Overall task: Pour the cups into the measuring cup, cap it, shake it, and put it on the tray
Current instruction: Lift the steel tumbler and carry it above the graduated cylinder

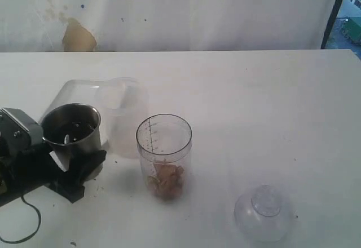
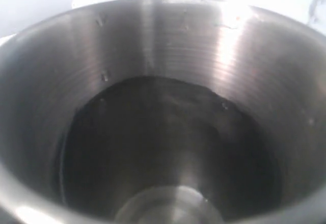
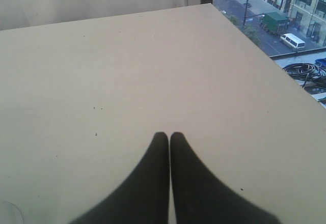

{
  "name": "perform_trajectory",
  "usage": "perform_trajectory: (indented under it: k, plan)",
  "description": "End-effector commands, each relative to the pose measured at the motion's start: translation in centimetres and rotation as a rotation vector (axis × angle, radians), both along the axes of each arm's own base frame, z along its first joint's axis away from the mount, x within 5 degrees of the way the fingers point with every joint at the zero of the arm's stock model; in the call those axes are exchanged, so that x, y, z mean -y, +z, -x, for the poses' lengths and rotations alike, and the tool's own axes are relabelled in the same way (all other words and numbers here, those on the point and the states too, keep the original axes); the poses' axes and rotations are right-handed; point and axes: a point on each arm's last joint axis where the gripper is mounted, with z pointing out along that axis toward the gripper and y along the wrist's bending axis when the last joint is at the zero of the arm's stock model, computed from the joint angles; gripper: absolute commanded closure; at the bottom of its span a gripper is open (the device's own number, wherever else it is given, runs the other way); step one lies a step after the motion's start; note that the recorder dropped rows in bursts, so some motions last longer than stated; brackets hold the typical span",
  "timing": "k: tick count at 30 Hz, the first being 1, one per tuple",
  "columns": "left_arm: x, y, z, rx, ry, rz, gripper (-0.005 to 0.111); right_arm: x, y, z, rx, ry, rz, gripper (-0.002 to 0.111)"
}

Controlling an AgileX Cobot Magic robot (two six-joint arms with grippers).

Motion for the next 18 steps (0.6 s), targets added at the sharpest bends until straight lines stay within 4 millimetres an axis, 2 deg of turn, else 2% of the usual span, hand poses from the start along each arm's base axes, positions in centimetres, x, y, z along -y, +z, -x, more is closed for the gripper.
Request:
perform_trajectory:
  k: [1, 5, 9, 13, 18]
  plan:
    - [0.3, 2.7, 0.1, 0.086, -0.007, 0.118, 0.106, 0.0, 0.0, 0.0, 0.01, -0.005, 0.0, 0.107]
    - [0.5, 4.4, -0.3, 0.127, -0.009, 0.182, 0.106, 0.0, 0.0, 0.0, 0.01, -0.005, 0.0, 0.107]
    - [1.1, 6.9, -1.9, 0.173, -0.043, 0.278, 0.106, 0.0, 0.0, 0.0, 0.01, -0.005, 0.0, 0.107]
    - [2.0, 8.4, -4.0, 0.137, -0.099, 0.255, 0.106, 0.0, 0.0, 0.0, 0.01, -0.005, 0.0, 0.107]
    - [2.6, 10.3, -5.7, 0.177, -0.132, 0.249, 0.106, 0.0, 0.0, 0.0, 0.01, -0.005, 0.0, 0.107]
